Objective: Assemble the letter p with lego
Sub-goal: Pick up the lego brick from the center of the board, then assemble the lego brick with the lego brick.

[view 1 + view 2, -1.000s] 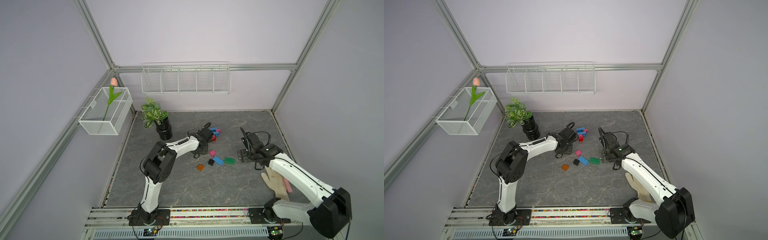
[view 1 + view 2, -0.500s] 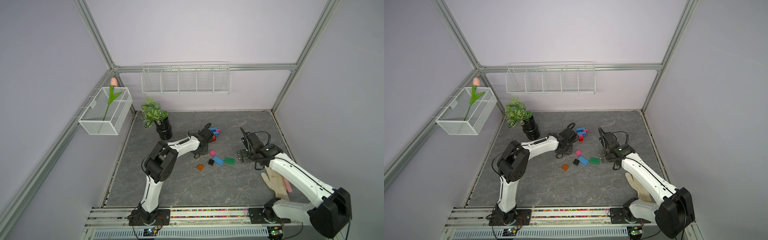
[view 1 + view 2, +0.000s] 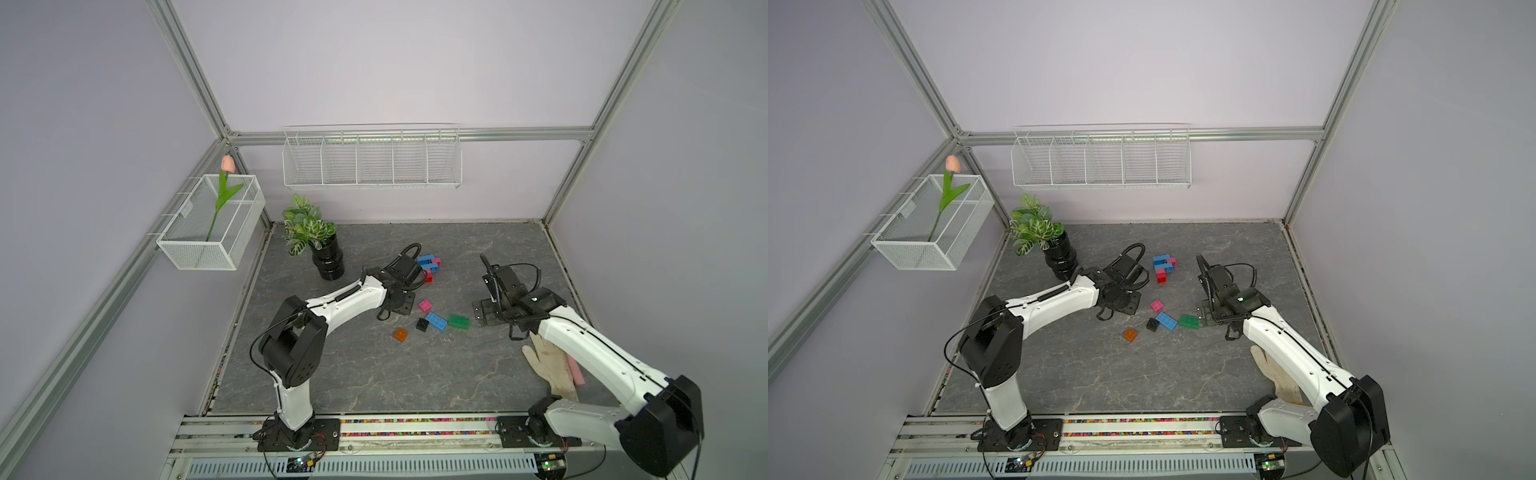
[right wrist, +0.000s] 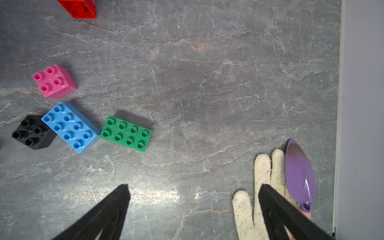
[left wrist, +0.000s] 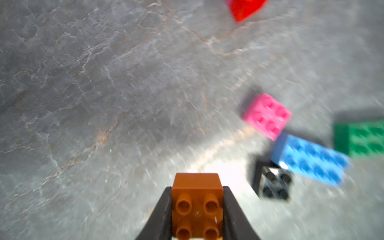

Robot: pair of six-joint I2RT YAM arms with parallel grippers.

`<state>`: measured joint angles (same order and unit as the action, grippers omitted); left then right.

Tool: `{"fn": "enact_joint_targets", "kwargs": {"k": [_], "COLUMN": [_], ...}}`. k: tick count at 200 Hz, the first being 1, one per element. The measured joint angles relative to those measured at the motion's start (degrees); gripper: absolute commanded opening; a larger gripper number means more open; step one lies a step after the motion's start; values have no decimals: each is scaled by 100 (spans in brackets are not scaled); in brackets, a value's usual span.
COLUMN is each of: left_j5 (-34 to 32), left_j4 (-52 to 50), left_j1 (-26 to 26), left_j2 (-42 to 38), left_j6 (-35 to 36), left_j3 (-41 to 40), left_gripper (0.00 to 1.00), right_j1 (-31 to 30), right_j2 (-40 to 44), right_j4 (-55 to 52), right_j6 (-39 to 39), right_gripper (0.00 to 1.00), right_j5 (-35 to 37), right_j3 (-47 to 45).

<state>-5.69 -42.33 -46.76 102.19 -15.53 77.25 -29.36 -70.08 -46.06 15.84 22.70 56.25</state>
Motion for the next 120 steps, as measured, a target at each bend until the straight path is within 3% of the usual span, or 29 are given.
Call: {"fn": "enact_joint_targets", "kwargs": {"k": [36,120], "left_j5": [234,367], "left_j4": [-214,227], "left_j1": [-461,-481], "left_j2": [-289,-638], "left_j6": [461,273], "left_j3": [-452,-1423], "left_gripper": [21,21], "right_j1": [0,0], "right_j2": [20,90], "right_j4": [0,-4], "right_j6": [0,0], "right_gripper": [100,100], "right_j5": [-57,-136], "right_j3": [0,0]}}
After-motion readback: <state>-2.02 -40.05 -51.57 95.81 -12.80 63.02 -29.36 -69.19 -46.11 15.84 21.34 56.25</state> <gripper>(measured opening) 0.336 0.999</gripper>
